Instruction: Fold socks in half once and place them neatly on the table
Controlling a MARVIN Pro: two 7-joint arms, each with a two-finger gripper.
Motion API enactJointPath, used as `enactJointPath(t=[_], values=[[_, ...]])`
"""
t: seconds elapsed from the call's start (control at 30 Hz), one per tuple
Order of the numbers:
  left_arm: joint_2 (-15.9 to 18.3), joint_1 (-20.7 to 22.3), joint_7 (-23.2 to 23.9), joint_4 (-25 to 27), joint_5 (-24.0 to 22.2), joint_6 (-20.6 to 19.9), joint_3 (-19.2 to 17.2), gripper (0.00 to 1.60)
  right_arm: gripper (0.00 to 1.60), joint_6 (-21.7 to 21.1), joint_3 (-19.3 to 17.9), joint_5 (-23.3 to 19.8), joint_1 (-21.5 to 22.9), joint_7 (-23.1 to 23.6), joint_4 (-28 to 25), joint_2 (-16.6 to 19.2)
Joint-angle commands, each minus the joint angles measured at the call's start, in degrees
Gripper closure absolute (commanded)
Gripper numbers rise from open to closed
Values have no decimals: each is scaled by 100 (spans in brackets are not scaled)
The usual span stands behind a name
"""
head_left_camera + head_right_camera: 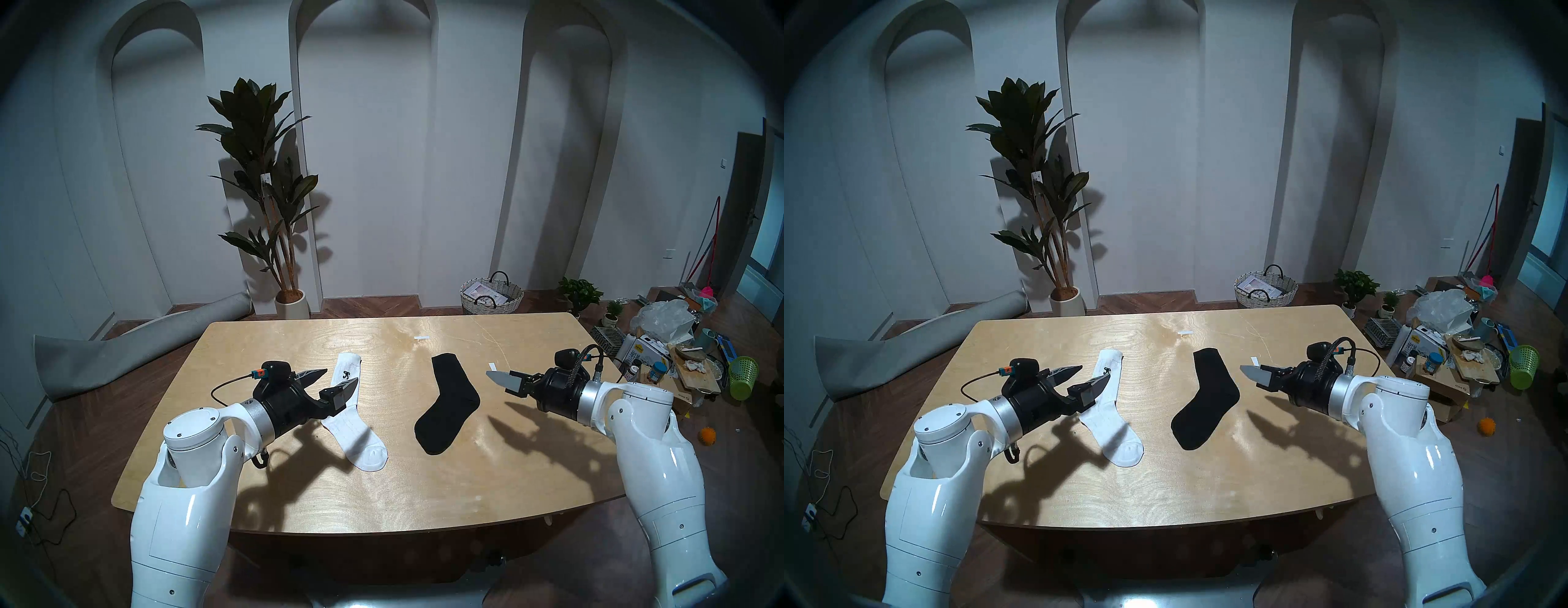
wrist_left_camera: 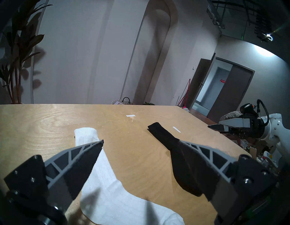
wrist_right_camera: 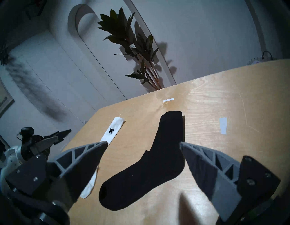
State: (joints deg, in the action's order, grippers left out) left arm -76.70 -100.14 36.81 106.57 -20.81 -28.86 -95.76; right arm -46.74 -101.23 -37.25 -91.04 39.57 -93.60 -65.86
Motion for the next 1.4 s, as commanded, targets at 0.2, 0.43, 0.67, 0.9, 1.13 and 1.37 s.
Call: enactJointPath(t=[0.2,0.43,0.67,0.9,1.13,1.37], values=[[78,275,47,-1,-43,-85,-17,0,0,-826,7,-336,1033,158,612,609],[158,367,94,-54,-88,-183,-105,0,0,-826,260,-401,1408,123,959,630],[233,452,127,-144,-117,-282,-201,0,0,-826,595,-429,1839,-51,1366,373],[274,497,136,-200,-121,-364,-237,0,0,-826,898,-373,2184,-332,1782,192],[313,536,140,-237,-125,-434,-277,0,0,-826,1080,-363,2588,-650,2324,-45],[325,560,139,-270,-119,-508,-256,0,0,-808,1151,-388,2949,-969,2832,-368]])
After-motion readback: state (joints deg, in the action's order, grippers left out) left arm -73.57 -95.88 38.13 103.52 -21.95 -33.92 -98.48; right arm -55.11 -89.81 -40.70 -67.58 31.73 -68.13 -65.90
